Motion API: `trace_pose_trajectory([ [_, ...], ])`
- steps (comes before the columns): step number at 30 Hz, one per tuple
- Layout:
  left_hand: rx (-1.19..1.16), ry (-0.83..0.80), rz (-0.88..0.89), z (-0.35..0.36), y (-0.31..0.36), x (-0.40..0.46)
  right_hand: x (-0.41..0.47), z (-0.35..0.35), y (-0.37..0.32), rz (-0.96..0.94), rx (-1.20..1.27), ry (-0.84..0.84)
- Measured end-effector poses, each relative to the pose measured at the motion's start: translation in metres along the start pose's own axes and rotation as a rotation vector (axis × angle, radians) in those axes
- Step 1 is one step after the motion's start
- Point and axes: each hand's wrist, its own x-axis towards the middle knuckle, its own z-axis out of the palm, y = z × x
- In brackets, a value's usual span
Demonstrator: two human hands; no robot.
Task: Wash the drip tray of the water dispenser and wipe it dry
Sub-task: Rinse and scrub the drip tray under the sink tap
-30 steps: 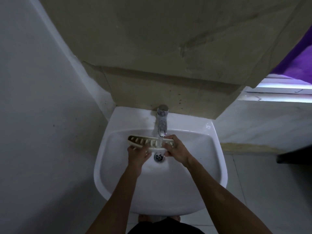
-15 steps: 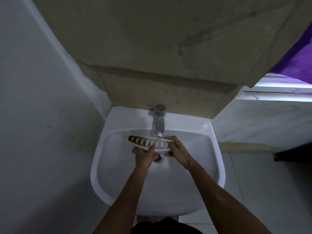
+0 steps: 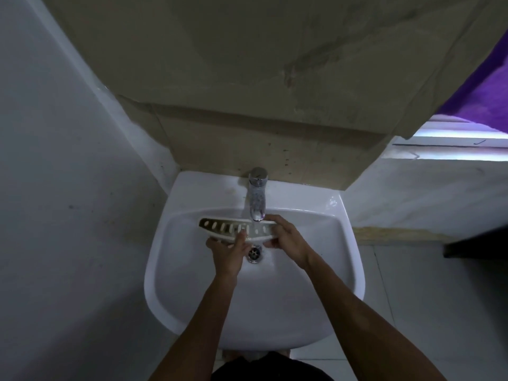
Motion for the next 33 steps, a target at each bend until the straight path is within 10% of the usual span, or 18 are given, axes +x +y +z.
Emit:
trace_pose_trajectory([
  [12, -0.028, 0.0, 0.02, -0.016, 0.001, 0.011, 0.012, 0.007, -0.003, -0.083, -0.281, 0.033],
  [27, -0.041, 0.025, 0.003, -0.016, 0.012, 0.018, 0.003, 0.006, -0.013, 0.031, 0.159, -0.063],
  [33, -0.089, 0.057, -0.04, -0.015, 0.006, 0.015, -0.006, 0.013, 0.012, -0.248, -0.445, 0.209],
])
